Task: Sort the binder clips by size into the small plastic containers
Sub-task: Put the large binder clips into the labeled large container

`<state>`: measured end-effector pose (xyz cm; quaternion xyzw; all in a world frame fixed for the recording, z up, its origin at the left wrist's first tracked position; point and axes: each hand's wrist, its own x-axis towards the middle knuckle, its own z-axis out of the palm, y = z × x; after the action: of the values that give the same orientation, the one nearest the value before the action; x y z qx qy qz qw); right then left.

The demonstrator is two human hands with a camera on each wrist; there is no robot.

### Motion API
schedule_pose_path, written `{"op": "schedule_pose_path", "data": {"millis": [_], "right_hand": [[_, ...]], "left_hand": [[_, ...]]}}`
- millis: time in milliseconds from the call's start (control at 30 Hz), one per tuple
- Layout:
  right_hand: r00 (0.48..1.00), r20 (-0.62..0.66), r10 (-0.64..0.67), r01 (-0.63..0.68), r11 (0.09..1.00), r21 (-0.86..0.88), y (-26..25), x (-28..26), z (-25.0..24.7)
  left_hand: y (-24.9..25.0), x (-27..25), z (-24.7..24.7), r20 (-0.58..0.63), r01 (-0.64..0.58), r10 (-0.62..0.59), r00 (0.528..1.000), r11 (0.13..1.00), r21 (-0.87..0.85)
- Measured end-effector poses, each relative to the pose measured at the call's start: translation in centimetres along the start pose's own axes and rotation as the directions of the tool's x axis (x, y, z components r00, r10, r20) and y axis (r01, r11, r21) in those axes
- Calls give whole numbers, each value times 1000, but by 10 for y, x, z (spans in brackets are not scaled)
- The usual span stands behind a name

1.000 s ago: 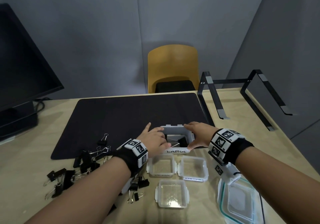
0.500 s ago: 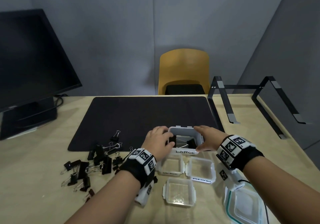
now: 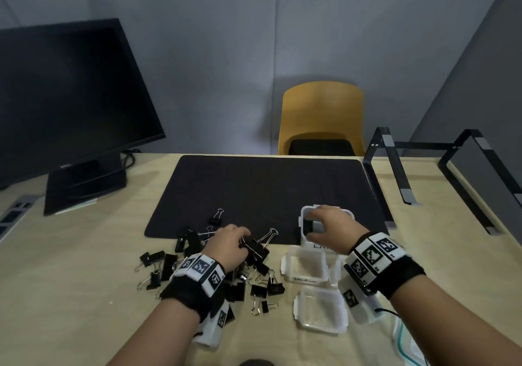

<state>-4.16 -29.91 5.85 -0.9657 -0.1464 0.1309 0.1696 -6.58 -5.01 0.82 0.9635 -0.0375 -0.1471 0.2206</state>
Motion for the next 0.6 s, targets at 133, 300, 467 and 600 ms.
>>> {"op": "schedule_pose_path", "data": {"millis": [133,300,467,600], "right_hand": [[1000,5,-28,28,997,68,-30,1,17],[997,79,-26,21,997,69,-61,4,40],[983,146,111,-123,990,76,-77,17,64],[959,171,227,-233,972,16,-84,32,74]], "left_hand": [[-25,-13,-5,8,53,-53,999,999,-13],[-54,-21,-15,18,91,-91,996,996,-3],[-71,-25,-17,59,88,-89,994,996,17],[-78,-23,-17,72,26,-31,997,997,69]]}}
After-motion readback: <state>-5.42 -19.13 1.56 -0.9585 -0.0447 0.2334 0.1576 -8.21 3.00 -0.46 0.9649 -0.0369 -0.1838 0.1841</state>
